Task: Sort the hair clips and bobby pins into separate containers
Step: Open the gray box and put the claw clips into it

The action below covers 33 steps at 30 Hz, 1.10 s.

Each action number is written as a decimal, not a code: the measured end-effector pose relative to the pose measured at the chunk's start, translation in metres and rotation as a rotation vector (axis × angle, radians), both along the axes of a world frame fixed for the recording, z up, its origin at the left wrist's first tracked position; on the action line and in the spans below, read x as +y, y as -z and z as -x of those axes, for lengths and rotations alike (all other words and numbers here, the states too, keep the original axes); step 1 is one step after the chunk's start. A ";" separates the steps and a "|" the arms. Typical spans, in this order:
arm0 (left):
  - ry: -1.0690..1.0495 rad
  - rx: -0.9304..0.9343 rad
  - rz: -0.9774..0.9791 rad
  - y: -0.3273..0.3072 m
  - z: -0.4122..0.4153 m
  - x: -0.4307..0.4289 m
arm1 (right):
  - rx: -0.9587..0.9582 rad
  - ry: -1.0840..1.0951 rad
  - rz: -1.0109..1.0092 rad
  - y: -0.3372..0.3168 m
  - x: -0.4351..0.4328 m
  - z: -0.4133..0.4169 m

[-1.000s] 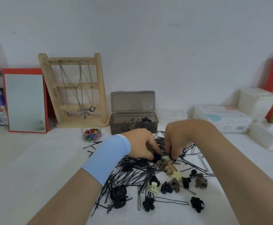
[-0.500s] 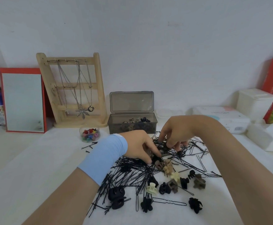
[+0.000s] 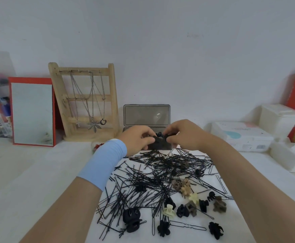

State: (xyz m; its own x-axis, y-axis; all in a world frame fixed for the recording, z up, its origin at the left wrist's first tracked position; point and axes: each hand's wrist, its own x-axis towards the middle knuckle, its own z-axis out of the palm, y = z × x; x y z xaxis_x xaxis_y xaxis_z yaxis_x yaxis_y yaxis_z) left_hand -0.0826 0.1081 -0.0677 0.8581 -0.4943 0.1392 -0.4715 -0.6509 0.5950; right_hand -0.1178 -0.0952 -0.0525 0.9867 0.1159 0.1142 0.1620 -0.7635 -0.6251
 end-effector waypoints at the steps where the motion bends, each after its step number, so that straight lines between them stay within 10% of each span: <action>1: -0.036 -0.015 0.003 -0.002 -0.007 0.000 | -0.017 0.008 -0.007 -0.002 0.003 -0.007; 11: -0.170 -0.034 -0.010 -0.014 -0.040 -0.008 | -0.122 0.016 0.071 -0.012 -0.006 -0.037; 23: 0.365 0.194 -0.221 -0.003 0.046 -0.049 | 0.313 -0.054 0.373 0.002 -0.040 0.046; 33: 0.362 0.213 -0.339 0.006 0.057 -0.053 | 0.246 -0.019 0.280 0.008 -0.045 0.056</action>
